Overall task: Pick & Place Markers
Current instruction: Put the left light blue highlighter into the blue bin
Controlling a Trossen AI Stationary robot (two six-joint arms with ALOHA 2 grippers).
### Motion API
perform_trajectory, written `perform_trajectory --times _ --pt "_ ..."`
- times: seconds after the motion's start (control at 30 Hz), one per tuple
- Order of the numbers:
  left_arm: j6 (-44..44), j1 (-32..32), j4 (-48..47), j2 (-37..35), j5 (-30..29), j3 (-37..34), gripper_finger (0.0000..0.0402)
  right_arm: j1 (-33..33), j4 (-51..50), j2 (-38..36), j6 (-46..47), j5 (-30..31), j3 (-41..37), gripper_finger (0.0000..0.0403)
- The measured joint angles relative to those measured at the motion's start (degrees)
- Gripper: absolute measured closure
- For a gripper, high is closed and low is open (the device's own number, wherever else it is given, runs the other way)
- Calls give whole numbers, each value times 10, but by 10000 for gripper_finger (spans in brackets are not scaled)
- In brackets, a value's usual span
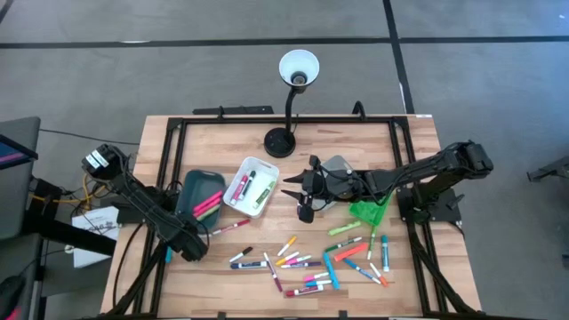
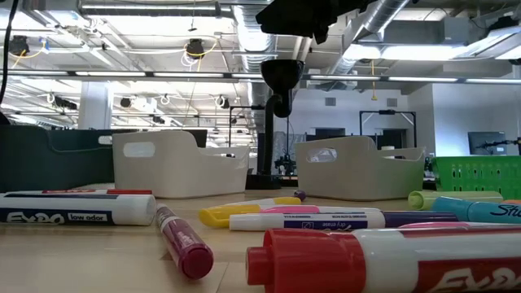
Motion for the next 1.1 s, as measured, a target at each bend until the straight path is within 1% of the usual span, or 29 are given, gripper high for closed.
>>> perform_trajectory --times 0.17,0.3,0.43,0.6,0.77,0.87,1.0,1.1 --pt "0 0 22 -2 1 1 300 0 0 0 0 0 0 272" --pt "3 0 64 -19 -31 9 301 0 0 0 0 0 0 272" --pt "2 1 130 -53 -66 10 301 0 0 0 -1 2 0 272" --pt "2 1 140 -65 -84 11 301 0 0 0 -1 1 0 272" --pt "12 0 163 -46 -78 11 301 0 0 0 0 1 0 272" --pt "55 -3 212 -28 -83 11 301 0 0 0 -1 1 0 272" --pt "78 -5 212 4 -85 14 303 0 0 0 -1 0 0 271" --pt "78 0 210 9 -82 14 317 0 0 0 0 0 0 272"
